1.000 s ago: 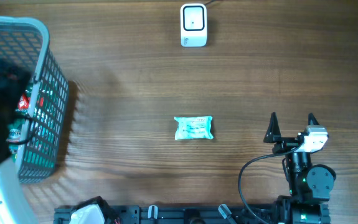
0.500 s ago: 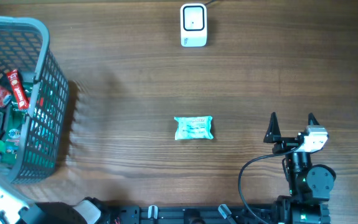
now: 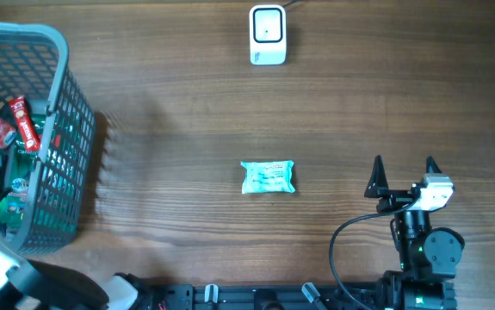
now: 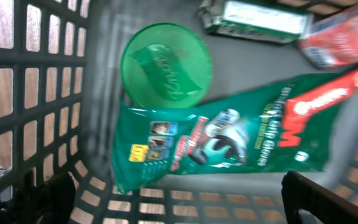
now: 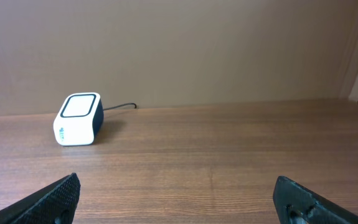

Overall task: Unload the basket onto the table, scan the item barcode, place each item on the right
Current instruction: 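Reach the left gripper back into the basket and grasp the green glove pack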

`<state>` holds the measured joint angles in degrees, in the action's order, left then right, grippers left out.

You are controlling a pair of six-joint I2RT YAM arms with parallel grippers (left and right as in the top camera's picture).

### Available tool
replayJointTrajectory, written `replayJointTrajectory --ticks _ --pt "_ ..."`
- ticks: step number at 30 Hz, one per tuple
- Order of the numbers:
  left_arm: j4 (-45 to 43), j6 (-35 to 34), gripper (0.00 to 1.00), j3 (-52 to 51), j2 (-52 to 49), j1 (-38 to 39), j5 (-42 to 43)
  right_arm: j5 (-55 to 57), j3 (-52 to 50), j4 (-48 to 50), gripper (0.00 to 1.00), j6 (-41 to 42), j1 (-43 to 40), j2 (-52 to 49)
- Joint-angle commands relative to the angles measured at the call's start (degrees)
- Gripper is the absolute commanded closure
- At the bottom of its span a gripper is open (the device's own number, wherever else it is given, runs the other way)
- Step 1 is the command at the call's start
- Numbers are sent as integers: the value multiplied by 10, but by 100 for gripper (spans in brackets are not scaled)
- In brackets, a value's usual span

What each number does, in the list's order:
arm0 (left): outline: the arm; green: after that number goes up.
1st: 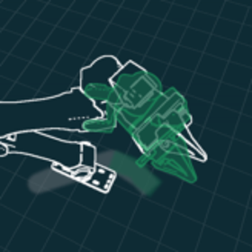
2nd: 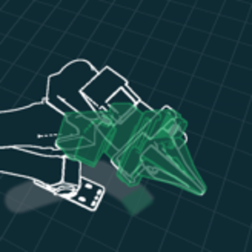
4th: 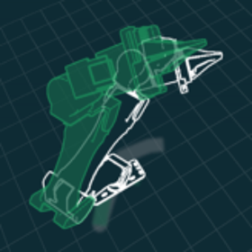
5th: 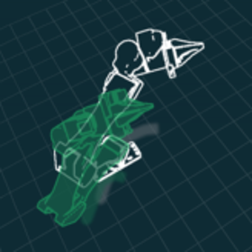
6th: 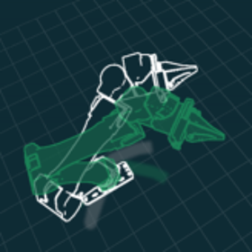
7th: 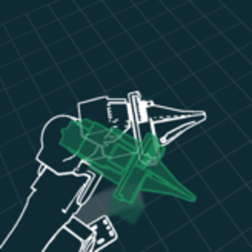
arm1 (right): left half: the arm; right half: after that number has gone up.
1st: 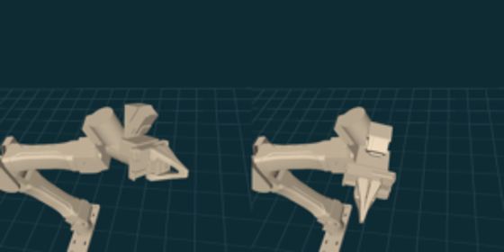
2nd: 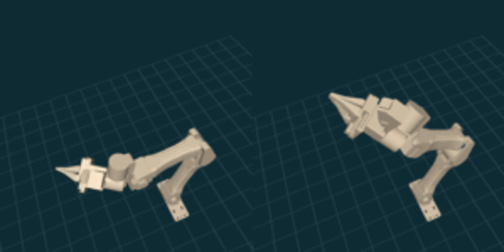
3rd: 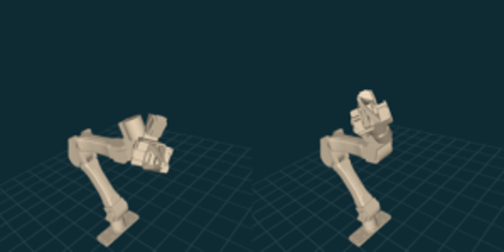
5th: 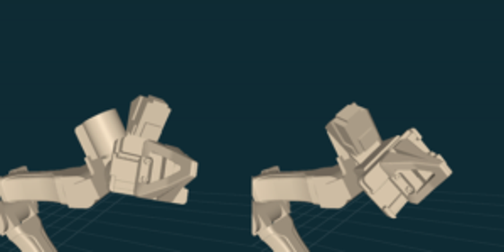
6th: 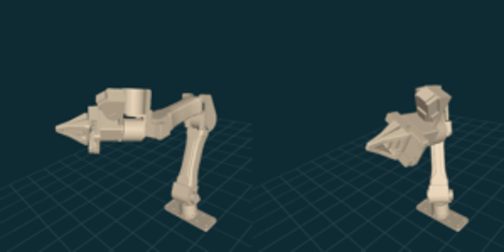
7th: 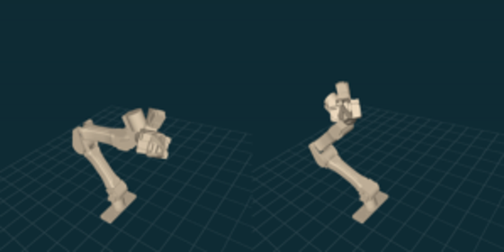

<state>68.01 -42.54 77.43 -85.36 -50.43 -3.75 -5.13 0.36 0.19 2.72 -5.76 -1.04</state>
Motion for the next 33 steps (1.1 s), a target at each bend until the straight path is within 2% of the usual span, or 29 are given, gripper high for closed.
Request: replayJointTrajectory --ticks 1,13,19,25,30,31,33 --pt "17 1 0 -6 -37 -5 -77 -7 -1 2 1 4 1 5" --pt "33 3 0 -19 -83 -5 -92 -7 -1 2 0 4 1 5" --pt "-48 3 0 -103 -83 -5 -89 -7 -1 2 0 4 1 4" --pt "-148 6 0 -188 -83 -4 15 -7 -1 2 0 3 1 2" --pt "-173 33 0 -195 -83 -4 64 -7 -1 2 0 3 1 2" --pt "-173 33 2 -195 -83 -4 63 -7 -1 2 0 3 1 2" --pt "-175 33 28 -195 -83 -4 63 -7 -1 2 0 3 1 2"
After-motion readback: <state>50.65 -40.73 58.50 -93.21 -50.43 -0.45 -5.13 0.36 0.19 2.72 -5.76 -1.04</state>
